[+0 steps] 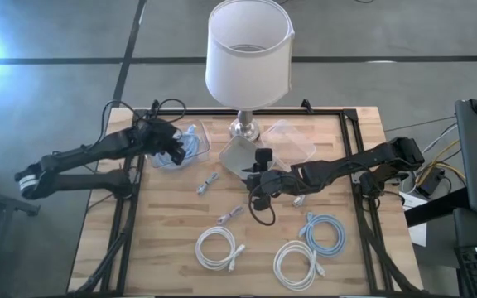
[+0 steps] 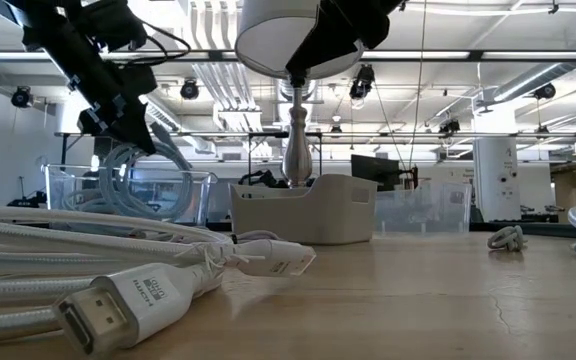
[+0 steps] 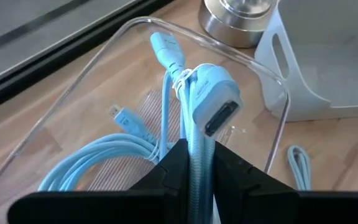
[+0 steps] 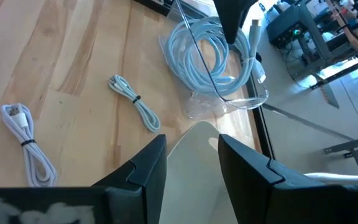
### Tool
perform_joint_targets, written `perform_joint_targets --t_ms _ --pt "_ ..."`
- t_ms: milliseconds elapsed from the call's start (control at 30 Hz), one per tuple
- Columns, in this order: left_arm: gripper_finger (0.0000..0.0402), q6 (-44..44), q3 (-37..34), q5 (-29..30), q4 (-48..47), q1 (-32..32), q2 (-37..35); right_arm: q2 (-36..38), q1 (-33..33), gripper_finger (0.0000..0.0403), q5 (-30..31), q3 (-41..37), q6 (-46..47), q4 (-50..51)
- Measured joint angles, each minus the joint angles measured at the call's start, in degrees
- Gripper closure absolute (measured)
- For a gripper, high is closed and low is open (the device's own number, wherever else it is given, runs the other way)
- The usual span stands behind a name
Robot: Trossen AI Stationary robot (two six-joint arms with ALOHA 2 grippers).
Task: Pick & Place USB Port
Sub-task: Put the left blue HDMI cable into the left transparent bin
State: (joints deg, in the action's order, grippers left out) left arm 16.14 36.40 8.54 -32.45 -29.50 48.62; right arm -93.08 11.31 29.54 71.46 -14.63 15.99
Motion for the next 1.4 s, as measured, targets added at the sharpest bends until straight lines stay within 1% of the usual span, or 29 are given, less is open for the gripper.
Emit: perform_joint_targets --t_ms 133,367,533,700,800,900,1000,1233,1400 --pt "0.0348 0.0 0.0 -1.1 0.4 0.0 0.9 0.0 0.0 0.0257 0.0 0.0 -0.7 0.0" --pt "0.0348 -0.2 -0.1 -7.5 5.0 0.0 -0.5 0.0 -0.3 0.0265 0.0 0.0 -0.6 0.1" --pt "0.0348 0.0 -0.1 -7.8 2.7 0.0 0.6 0.0 -0.4 0.0265 0.0 0.0 -0.4 0.0" --pt "0.0348 0.0 0.0 -7.7 2.6 -0.1 2.8 0.0 -0.4 0.0261 0.0 0.0 -0.4 0.0" --pt "0.0346 -1.4 0.0 -7.3 2.6 -0.1 3.7 0.0 -0.4 0.0264 0.0 0.0 -0.2 0.0" --pt "0.0331 -2.7 0.0 -6.8 2.2 -0.1 4.2 0.0 -0.4 0.0267 0.0 0.0 1.3 0.0" --pt "0.0307 -3.3 -0.3 -5.6 0.9 -0.1 4.6 0.0 -0.4 0.0268 0.0 0.0 3.5 0.0" --pt "0.0246 -7.6 -0.1 0.0 1.0 -0.1 4.4 0.0 -0.4 0.0255 0.0 0.0 7.6 0.1" --pt "0.0218 -12.1 -0.1 4.9 -0.3 -0.1 4.4 0.0 -0.3 0.0243 0.0 0.0 8.7 0.1"
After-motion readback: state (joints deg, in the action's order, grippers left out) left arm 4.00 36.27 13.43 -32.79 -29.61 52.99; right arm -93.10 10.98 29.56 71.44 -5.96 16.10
